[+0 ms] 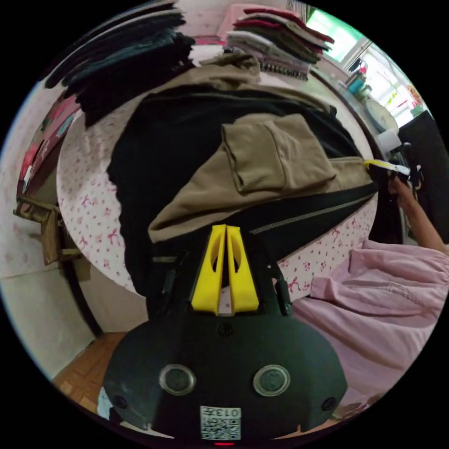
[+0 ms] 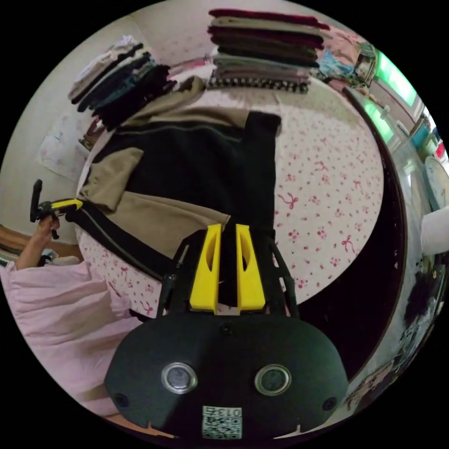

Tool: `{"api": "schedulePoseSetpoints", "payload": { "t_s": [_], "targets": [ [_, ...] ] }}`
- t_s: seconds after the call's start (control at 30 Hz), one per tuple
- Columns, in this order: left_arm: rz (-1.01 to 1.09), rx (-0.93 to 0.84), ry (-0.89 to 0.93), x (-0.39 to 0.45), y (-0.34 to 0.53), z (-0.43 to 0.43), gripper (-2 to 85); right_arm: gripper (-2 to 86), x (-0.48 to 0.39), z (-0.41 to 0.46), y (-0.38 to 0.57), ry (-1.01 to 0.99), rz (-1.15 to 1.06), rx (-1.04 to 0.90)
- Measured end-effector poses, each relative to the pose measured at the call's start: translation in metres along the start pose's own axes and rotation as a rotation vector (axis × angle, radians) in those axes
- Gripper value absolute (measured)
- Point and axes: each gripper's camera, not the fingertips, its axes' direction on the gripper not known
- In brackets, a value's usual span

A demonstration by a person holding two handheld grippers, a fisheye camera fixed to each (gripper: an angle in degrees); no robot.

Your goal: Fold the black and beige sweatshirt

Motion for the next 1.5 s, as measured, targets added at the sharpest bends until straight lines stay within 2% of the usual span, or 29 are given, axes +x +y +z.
{"api": "schedulePoseSetpoints", "payload": {
  "t_s": [0.03,0.1,0.17,0.23,0.33,0.43,0.57,0.67,0.73,0.83,0.93,1.07,1.23,1.4,1.5],
  "targets": [
    [0.008,-0.064,-0.008,0.008,-0.007,0.018,-0.1,3.7,0.002,0.005,-0.003,-0.014,-0.004,-0.016],
    [0.001,-0.041,0.011,0.011,-0.008,0.016,-0.2,2.2,0.019,-0.003,-0.015,-0.083,0.052,-0.039],
    [-0.045,-0.021,-0.032,0.01,-0.005,0.001,-0.3,2.0,0.025,-0.025,-0.017,0.052,0.064,0.04],
    [-0.03,0.048,-0.078,0.022,-0.007,-0.017,-0.3,2.8,0.033,-0.049,-0.03,0.015,0.049,0.164],
    [0.073,0.126,-0.111,0.066,-0.042,-0.03,-0.3,6.7,0.032,-0.045,-0.072,-0.012,0.012,0.231],
    [0.214,0.108,-0.124,0.122,-0.093,-0.018,-0.3,9.5,0.027,-0.02,-0.115,0.0,0.012,0.201],
    [0.375,0.083,-0.128,0.189,-0.144,0.005,-0.3,8.1,0.027,0.029,-0.175,-0.025,0.056,0.135],
    [0.402,0.043,-0.126,0.214,-0.162,0.023,-0.3,3.4,0.021,0.056,-0.203,-0.099,0.028,0.035],
    [0.395,0.038,-0.107,0.222,-0.166,0.029,-0.3,2.1,0.006,0.048,-0.215,0.03,-0.038,0.059],
    [0.354,0.024,-0.099,0.229,-0.173,0.041,-0.3,1.5,0.006,0.032,-0.225,0.064,-0.031,0.154],
    [0.321,0.014,-0.089,0.232,-0.181,0.057,-0.3,1.7,0.003,0.067,-0.245,0.073,-0.073,0.05],
    [0.262,0.023,-0.074,0.224,-0.174,0.044,-0.3,2.5,0.006,0.063,-0.246,-0.03,-0.052,0.061],
    [0.183,0.136,-0.114,0.214,-0.143,-0.001,-0.3,1.3,-0.004,-0.006,-0.179,-0.027,-0.037,0.273],
    [0.164,0.13,-0.186,0.222,-0.11,-0.013,-0.3,0.4,-0.077,-0.002,-0.108,-0.248,-0.254,0.229],
    [0.147,0.089,-0.174,0.224,-0.097,-0.005,-0.3,0.3,-0.127,0.028,-0.076,-0.27,-0.338,0.126]
  ]
}}
